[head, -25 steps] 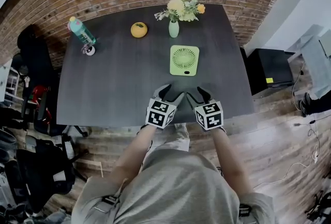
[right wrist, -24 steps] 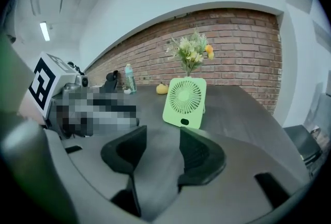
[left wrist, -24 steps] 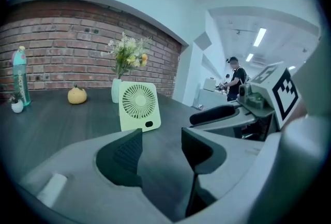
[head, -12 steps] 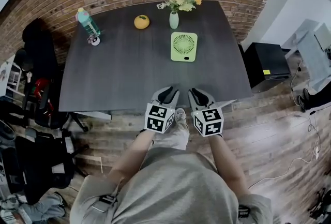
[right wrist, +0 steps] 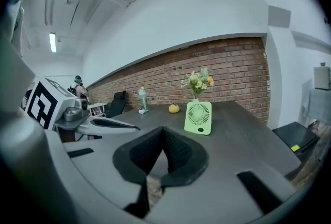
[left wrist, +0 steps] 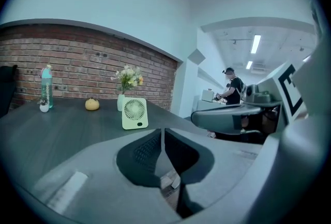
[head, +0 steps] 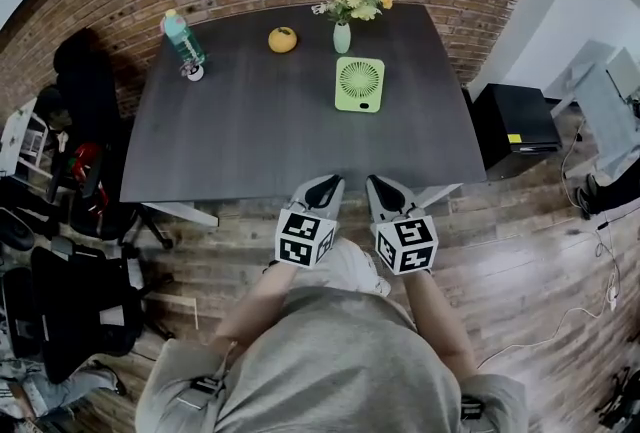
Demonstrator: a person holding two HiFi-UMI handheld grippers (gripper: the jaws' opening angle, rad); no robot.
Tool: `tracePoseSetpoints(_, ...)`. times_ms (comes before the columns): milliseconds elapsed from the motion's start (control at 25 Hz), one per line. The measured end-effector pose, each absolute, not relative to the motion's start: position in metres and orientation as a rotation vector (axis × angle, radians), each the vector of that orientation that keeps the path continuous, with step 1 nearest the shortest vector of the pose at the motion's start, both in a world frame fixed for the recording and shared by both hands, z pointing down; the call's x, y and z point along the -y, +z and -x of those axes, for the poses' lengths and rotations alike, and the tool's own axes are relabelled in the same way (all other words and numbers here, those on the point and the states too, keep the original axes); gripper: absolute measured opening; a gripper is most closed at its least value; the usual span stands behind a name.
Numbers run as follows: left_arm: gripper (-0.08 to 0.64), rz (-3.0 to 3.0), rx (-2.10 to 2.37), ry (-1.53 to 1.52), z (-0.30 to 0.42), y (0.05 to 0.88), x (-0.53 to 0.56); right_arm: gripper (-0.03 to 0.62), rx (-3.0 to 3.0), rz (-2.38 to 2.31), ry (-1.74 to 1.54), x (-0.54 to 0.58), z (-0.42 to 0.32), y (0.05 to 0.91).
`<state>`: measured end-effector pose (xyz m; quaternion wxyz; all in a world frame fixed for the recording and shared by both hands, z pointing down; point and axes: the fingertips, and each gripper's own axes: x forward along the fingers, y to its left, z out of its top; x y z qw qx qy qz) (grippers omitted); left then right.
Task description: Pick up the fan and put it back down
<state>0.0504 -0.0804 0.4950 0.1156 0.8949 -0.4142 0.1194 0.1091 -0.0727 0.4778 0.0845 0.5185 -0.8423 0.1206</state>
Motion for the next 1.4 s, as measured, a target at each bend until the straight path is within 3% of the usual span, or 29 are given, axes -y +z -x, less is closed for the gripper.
tracePoseSetpoints(1400, 0.029, -2.645, 1.184, 0.253, -0.057, 0.476, 0.032, 0.002, 2.548, -1.569, 0.291, 0.015, -0.107, 0.46)
